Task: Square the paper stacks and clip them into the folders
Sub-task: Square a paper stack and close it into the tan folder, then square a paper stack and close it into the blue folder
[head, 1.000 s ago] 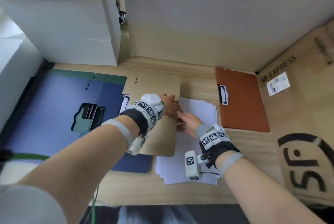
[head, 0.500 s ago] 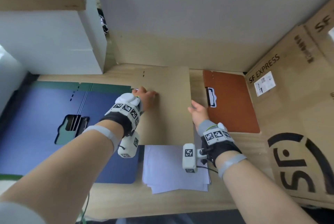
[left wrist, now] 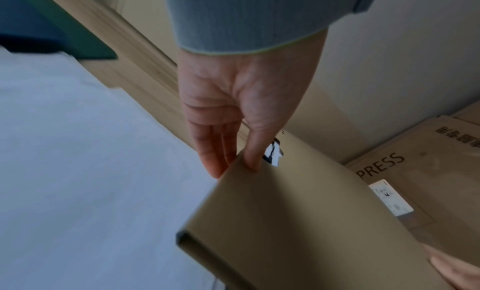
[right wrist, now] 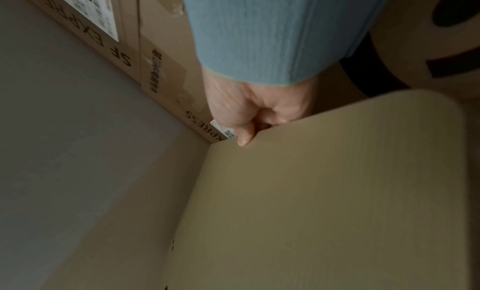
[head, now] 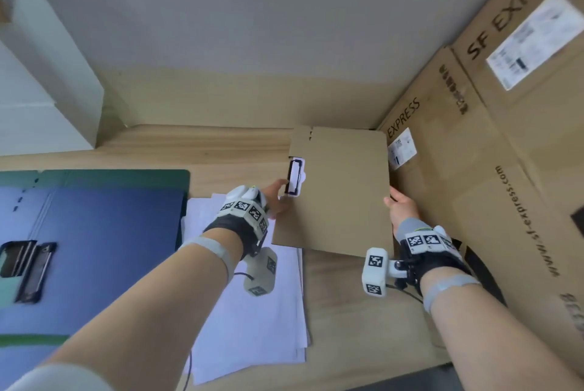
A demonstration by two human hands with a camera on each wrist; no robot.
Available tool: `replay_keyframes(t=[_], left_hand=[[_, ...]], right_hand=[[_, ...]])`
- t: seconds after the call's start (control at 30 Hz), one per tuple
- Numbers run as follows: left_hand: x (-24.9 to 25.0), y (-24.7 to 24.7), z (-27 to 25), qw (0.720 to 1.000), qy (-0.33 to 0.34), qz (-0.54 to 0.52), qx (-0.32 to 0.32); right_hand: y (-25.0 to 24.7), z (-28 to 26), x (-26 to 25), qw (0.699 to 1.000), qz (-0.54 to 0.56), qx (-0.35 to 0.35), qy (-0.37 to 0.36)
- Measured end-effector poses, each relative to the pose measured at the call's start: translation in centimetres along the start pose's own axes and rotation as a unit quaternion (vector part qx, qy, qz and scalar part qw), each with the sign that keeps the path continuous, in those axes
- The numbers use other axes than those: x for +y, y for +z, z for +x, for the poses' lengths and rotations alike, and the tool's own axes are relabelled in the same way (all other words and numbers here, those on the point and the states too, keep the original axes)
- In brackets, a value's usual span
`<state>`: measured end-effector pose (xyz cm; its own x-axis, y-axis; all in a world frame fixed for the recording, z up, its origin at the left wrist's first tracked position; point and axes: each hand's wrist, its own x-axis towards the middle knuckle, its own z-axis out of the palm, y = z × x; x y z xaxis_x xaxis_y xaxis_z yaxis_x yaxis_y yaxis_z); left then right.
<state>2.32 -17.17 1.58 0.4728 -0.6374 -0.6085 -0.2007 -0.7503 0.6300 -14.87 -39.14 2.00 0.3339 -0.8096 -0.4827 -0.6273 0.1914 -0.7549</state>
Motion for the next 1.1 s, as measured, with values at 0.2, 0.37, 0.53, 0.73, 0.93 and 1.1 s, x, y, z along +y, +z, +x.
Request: replay_keyframes(t=[0.2, 0.37, 0.53, 0.73, 0.93, 1.1], left_hand=[[2.2, 2.5, 3.8, 1.0, -0.004, 0.016, -0.015], [3.2, 3.6, 5.6, 1.0, -0.02, 0.006, -0.013], [3.7, 4.8, 6.8, 0.999, -0.04, 0.009, 0.0], [4.1, 5.0, 7.3, 0.998, -0.045, 0.045, 0.002], [4.2, 4.3, 7.3, 0.997, -0.048, 0.059, -0.026], [4.3, 5.1, 7.0, 0.996, -0.037, 0.085, 0.013]], right_hand=[[-1.6, 3.5, -0.4, 0.993, -0.116, 0.028, 0.002], [-0.1, 6.3, -0.9, 0.965, -0.257, 0.051, 0.005], [1.1, 7.5, -1.1, 0.943, -0.334, 0.014, 0.0], [1.3, 8.3, -0.2, 0.935, -0.353, -0.025, -0.013], [1.3, 8.0, 0.2, 0.924, -0.378, -0.036, -0.043], [2.2, 6.9, 0.3, 0.933, -0.354, -0.042, -0.049]])
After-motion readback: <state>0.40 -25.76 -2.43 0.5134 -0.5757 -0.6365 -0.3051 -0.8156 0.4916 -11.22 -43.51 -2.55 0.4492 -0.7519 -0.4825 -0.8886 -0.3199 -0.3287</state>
